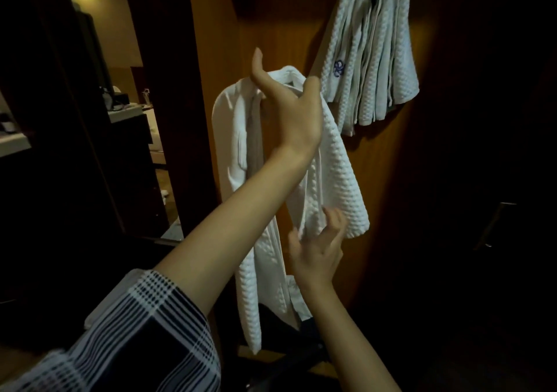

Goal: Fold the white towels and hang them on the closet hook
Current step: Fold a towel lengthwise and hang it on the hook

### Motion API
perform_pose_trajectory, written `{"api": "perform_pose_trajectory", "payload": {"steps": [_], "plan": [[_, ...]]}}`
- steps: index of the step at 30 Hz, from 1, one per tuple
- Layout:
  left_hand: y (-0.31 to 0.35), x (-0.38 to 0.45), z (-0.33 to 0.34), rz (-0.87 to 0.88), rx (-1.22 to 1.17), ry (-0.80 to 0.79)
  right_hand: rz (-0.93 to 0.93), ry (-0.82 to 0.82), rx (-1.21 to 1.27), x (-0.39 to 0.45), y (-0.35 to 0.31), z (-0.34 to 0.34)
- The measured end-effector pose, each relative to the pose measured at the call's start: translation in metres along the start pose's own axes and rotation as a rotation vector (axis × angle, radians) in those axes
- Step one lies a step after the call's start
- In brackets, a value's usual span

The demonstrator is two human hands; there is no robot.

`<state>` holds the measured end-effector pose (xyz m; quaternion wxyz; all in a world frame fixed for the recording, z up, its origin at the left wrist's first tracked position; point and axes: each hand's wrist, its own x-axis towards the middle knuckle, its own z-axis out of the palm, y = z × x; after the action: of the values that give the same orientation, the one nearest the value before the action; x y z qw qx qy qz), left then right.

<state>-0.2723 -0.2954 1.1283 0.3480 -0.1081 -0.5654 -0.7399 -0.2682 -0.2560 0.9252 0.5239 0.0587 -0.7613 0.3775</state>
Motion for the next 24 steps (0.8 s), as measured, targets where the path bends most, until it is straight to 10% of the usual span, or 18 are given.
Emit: {"api": "perform_pose_trajectory", "payload": {"steps": [11,24], "plan": [[-0.029,0.007,-0.035,0.075,0.394,0.173,0.013,-0.179,-0.101,0.001,0.02,-0.027],[-0.058,0.001,-0.054,-0.028,0.289,0.326,0.27,-0.324,-0.421,0.034,0.052,-0.054]]}}
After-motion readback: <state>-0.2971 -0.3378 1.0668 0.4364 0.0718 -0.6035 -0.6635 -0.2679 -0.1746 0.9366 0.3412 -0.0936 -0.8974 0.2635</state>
